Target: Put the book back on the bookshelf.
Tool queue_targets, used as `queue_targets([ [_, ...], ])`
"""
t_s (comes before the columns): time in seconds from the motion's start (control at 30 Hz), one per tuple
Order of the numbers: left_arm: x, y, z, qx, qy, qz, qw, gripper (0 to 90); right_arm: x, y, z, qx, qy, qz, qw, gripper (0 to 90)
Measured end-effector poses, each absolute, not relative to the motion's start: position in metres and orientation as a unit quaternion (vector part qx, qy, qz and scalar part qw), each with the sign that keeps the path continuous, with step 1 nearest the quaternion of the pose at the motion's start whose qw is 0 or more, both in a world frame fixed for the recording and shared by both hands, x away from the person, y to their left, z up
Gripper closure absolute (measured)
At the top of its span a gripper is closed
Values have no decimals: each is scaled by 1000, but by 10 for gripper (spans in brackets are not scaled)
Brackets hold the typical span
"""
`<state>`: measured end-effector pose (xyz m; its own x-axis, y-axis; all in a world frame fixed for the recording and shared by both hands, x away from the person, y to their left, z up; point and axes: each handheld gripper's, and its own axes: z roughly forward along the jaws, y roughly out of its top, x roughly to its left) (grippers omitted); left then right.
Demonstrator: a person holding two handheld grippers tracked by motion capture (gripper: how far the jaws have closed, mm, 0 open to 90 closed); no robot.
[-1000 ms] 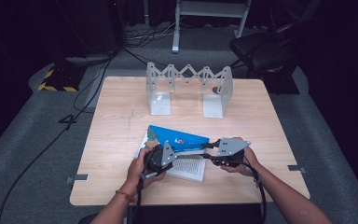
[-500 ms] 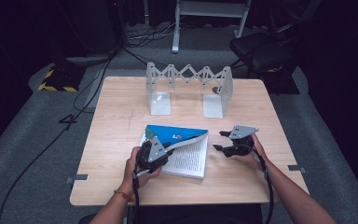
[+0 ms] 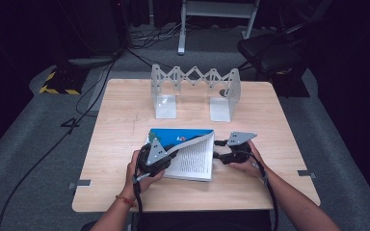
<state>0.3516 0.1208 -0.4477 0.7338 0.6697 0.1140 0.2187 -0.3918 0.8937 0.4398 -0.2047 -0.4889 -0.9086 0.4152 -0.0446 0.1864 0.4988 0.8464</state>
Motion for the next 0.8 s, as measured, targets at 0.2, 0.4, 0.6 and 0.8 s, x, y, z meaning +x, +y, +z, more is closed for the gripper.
queue_targets([
  [0.2,352,103,-444,788,278,216,505,739,437,-223,-463,199,816,525,137,480],
  [0.4,354,84,-435,784,260,193,529,749,433,-243,-441,208,793,551,158,488],
  [0.6,358,67,-428,785,235,190,541,762,428,-256,-416,207,773,567,195,525],
  [0.8,356,73,-429,780,230,186,551,757,422,-255,-406,194,776,563,206,527],
])
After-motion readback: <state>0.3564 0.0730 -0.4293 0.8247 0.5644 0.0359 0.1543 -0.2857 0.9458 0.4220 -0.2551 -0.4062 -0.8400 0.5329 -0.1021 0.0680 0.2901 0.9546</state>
